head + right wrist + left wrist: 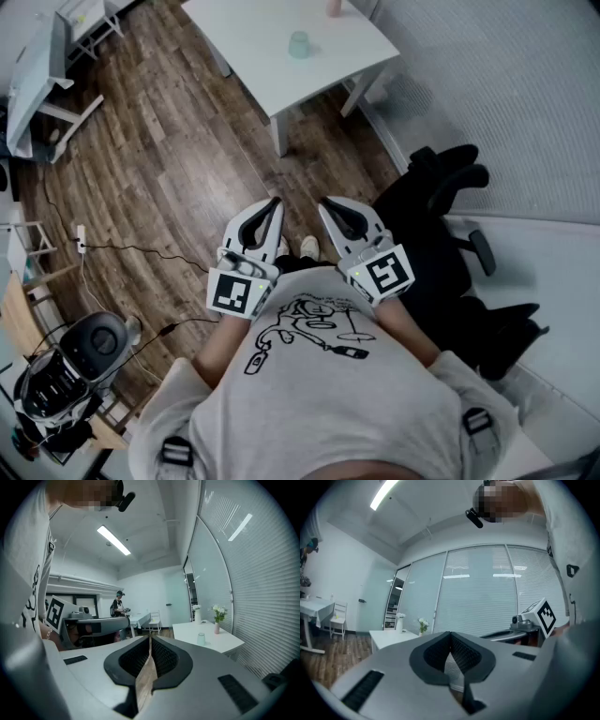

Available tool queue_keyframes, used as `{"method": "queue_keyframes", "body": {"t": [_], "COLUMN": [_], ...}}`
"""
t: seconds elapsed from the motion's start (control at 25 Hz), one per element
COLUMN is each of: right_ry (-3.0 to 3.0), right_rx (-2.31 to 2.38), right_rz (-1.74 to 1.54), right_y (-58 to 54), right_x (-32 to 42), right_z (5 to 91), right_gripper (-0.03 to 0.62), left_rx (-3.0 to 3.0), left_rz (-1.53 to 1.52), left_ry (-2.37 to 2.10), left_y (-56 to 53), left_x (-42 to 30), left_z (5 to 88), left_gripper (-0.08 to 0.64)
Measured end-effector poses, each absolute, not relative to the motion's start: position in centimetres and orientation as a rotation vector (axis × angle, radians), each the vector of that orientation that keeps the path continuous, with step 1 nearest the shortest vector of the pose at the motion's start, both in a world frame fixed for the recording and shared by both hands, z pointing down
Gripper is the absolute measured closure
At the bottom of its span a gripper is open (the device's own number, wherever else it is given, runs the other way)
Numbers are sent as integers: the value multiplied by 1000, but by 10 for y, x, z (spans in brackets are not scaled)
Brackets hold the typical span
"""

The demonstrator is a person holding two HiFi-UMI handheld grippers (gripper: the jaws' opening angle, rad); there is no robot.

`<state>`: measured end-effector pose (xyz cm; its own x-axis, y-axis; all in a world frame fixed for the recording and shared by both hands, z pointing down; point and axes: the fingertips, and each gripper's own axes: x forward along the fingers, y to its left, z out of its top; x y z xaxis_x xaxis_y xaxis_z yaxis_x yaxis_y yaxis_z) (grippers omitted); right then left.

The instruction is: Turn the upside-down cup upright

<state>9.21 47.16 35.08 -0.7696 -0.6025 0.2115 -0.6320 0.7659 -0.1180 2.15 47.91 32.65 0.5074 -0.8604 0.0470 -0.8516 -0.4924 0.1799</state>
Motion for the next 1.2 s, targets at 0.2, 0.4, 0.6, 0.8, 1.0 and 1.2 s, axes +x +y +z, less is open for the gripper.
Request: {"method": "queue_keyframes", "body": {"t": [0.2,0.4,0.6,0.8,1.0,1.2], "right_ry": [-2791,-2798,-2786,-2786,-2768,-2760], "right_rx": [991,981,995,1000,1001,974], "right_rz": [275,304,308,310,318,288], "right_y": [471,472,475,481,487,489], "right_x": [84,68,49,28,10,-7], "right_z": [351,353,355,358,366,369], "right_gripper": [549,548,548,548,548,548], "left_rx": [2562,2556,2556,2554,2560,2546], "left_rz": [-60,-80,-77,-88,-82,-101], "left_ry": [-1482,-1461,-1455,-1460,-1453,-1460], "left_y": [479,482,485,490,497,492], "left_x": [13,1,-20,-42,-59,-74], "left_z": [325,331,333,333,337,340], "left_gripper": [557,557,557,557,557,557]}}
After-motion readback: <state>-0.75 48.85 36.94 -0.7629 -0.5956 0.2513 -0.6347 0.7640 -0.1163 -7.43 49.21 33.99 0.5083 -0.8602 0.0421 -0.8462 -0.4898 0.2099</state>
